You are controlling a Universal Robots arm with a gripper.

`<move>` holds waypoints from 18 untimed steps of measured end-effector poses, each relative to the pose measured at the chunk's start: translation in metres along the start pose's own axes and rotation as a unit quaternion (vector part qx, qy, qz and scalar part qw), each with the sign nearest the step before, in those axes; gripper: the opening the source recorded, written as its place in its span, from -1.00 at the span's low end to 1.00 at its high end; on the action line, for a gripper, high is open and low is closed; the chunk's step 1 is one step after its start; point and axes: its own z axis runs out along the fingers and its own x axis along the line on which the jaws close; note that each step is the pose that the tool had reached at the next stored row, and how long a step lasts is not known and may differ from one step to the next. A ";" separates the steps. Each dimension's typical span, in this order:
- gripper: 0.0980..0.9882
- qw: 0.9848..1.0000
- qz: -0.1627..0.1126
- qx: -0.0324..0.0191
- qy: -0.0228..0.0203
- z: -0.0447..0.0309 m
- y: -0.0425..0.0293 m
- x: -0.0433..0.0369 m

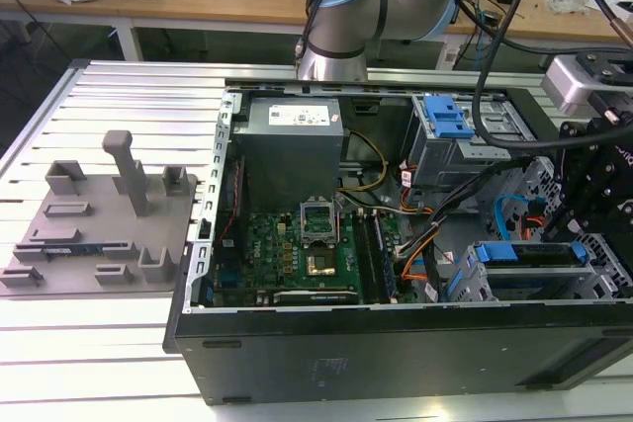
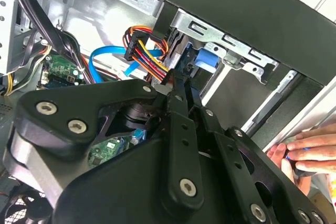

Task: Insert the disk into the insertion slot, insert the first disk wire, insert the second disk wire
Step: 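Insert the first disk wire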

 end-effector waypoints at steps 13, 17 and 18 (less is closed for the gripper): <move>-0.85 1.000 0.002 0.000 0.000 0.0019 -0.0006 0.0046; -0.85 1.000 0.003 0.000 0.000 0.0033 -0.0006 0.0046; -0.85 1.000 0.003 0.000 0.000 0.0036 -0.0007 0.0046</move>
